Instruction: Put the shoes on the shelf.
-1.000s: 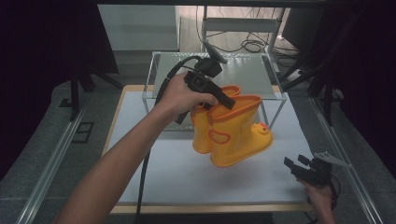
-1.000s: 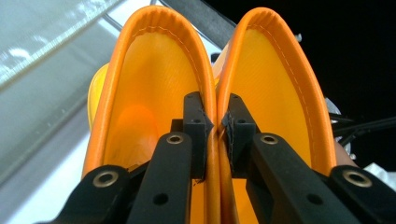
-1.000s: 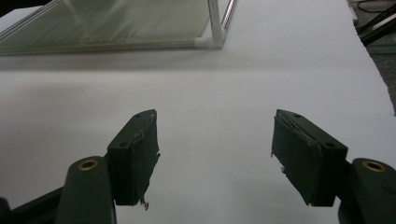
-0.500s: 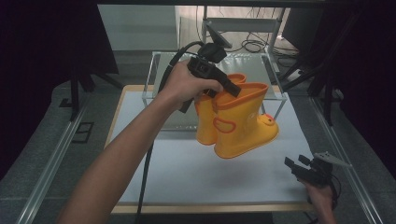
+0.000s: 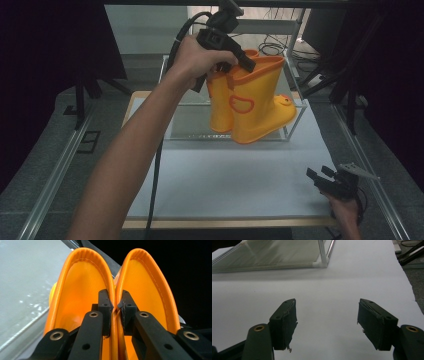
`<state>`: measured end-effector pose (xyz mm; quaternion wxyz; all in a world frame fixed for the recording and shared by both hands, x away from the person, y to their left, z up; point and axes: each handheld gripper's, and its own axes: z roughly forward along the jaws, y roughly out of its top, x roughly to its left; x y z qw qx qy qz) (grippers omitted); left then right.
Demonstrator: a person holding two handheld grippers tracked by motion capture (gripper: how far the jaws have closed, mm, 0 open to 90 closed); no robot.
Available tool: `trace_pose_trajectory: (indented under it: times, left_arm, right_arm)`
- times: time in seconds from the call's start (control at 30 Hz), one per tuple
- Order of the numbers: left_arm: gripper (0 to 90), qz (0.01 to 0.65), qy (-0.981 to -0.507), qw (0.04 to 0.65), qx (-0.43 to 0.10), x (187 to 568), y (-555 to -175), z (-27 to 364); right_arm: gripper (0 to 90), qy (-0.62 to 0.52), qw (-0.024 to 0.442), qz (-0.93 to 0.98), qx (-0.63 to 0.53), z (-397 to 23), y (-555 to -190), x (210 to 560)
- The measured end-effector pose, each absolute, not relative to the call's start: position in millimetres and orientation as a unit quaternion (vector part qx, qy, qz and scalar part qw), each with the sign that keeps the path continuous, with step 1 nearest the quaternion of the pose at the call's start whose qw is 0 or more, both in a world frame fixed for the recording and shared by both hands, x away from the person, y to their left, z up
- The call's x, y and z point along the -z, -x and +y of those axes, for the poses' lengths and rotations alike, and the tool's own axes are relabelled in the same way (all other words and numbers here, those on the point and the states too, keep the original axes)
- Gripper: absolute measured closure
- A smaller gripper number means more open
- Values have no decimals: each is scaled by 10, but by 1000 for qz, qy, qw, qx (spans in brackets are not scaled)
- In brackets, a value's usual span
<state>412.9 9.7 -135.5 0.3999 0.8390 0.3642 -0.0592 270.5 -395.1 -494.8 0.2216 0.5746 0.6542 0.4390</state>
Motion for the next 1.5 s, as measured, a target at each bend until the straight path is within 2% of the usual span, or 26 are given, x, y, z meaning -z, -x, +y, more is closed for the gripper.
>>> trace_pose_trajectory:
  times: [0.6, 1.5]
  left_arm:
    - [822, 468, -794, 388, -7, 1295, -4814, 274]
    - [822, 585, -721, 358, -98, 1488, -5134, 240]
  right_arm:
    - [316, -582, 222, 644, -444, -4028, -2710, 4949]
    - [316, -584, 225, 635, -452, -4086, -2689, 4916]
